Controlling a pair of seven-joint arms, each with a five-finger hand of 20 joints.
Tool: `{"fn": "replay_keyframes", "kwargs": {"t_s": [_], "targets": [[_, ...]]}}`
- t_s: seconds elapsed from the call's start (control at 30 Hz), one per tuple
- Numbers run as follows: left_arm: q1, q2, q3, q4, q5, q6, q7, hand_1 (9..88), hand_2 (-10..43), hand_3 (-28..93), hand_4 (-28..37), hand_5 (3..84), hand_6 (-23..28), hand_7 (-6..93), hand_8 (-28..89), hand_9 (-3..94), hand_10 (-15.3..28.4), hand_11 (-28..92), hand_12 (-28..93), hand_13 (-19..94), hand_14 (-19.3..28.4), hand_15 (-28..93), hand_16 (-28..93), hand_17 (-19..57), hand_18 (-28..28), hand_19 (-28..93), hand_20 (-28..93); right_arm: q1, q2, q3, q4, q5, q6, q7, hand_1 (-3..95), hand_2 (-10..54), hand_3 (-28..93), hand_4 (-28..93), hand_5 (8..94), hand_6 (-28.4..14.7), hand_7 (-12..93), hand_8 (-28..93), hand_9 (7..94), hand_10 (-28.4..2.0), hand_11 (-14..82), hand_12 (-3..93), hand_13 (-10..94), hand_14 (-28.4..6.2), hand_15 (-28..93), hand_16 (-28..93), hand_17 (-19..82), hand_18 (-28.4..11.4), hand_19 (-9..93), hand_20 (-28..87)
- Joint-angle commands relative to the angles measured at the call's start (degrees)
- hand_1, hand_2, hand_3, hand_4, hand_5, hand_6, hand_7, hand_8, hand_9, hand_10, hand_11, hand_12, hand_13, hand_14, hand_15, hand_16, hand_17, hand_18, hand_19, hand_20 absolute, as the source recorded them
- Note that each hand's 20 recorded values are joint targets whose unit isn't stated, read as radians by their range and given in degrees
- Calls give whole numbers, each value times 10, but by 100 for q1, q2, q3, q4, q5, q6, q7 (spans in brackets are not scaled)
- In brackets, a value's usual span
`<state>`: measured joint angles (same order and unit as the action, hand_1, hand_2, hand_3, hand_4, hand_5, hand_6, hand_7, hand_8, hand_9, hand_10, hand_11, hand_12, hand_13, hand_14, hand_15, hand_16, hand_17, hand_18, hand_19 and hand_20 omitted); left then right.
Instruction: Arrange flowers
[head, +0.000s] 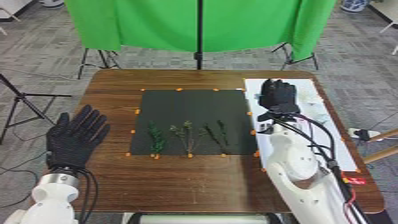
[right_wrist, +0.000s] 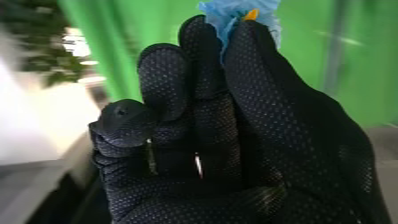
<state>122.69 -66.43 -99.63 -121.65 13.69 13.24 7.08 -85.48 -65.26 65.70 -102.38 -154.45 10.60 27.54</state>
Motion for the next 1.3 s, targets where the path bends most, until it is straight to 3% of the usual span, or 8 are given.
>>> {"fn": "replay_keyframes", "kwargs": {"t_s": [0.03, 0.23, 0.27, 0.37, 0.63, 0.83, 0.9, 1.3], "targets": [[-44, 123, 93, 70, -5, 211, 119, 269, 126, 748, -283, 452, 95, 174, -108, 375, 161, 228, 107, 274, 172, 448, -75, -69, 163, 395, 143, 1338, -1394, -1088, 265, 396, -774, -787, 653, -95, 707, -283, 787, -3, 369, 114, 889, -91, 109, 451, 651, -100, 542, 477, 344, -240, 882, 534], [-104, 243, 247, 117, -60, 328, 182, 270, 129, 750, -283, 458, 95, 183, -110, 381, 162, 234, 107, 281, 171, 454, -75, -68, 163, 397, 144, 1542, -2110, -1739, 975, 308, -1313, -1192, 631, -95, 733, -283, 765, 1, 396, 122, 878, -93, 119, 453, 642, -105, 557, 467, 341, -241, 884, 534], [-50, 267, 244, 84, -97, 411, 252, 270, 129, 750, -283, 459, 95, 183, -111, 382, 162, 234, 107, 281, 172, 455, -76, -67, 163, 398, 144, 1496, -2250, -1759, 1072, 166, -1492, -1376, 631, -95, 733, -283, 764, 1, 398, 120, 877, -93, 120, 453, 642, -105, 558, 466, 341, -242, 884, 534], [-171, 308, 275, 153, -98, 455, 289, 270, 129, 752, -283, 461, 95, 185, -112, 382, 163, 236, 107, 282, 172, 456, -77, -66, 163, 399, 144, 1496, -2394, -1963, 1334, -371, -1593, -1710, 632, -95, 730, -283, 760, 1, 405, 111, 875, -93, 124, 452, 640, -105, 562, 465, 340, -243, 886, 535], [-39, 459, 211, -43, -83, 589, 452, 270, 129, 753, -283, 463, 95, 187, -115, 383, 164, 238, 105, 278, 170, 458, -80, -66, 164, 400, 144, 1377, -2543, -2278, 1693, -1419, -1737, -1848, 631, -95, 732, -283, 756, 0, 414, 109, 870, -96, 129, 452, 635, -107, 567, 464, 340, -245, 887, 536], [-65, 499, 264, -65, -66, 703, 393, 271, 129, 755, -283, 465, 96, 189, -115, 384, 164, 241, 105, 267, 170, 459, -81, -67, 161, 400, 143, 1163, -2765, -2204, 1826, -1925, -2152, -1914, 631, -95, 732, -283, 754, -4, 414, 118, 866, -103, 129, 446, 626, -115, 577, 458, 343, -252, 892, 531], [-125, 472, 318, -35, -118, 635, 468, 271, 129, 755, -283, 466, 97, 190, -115, 385, 165, 242, 105, 264, 170, 458, -82, -68, 160, 400, 143, 1117, -2802, -2166, 1868, -2072, -2103, -1955, 632, -95, 730, -283, 752, -5, 413, 118, 862, -105, 129, 445, 623, -117, 578, 456, 341, -252, 892, 530], [-125, 430, 292, -8, -125, 486, 432, 270, 130, 755, -283, 468, 97, 191, -116, 386, 165, 247, 104, 263, 170, 463, -82, -68, 160, 401, 143, 1100, -2787, -2247, 1921, -1953, -1784, -1652, 628, -95, 724, -283, 751, -11, 410, 108, 856, -108, 130, 439, 613, -122, 586, 443, 339, -257, 894, 523]]}}
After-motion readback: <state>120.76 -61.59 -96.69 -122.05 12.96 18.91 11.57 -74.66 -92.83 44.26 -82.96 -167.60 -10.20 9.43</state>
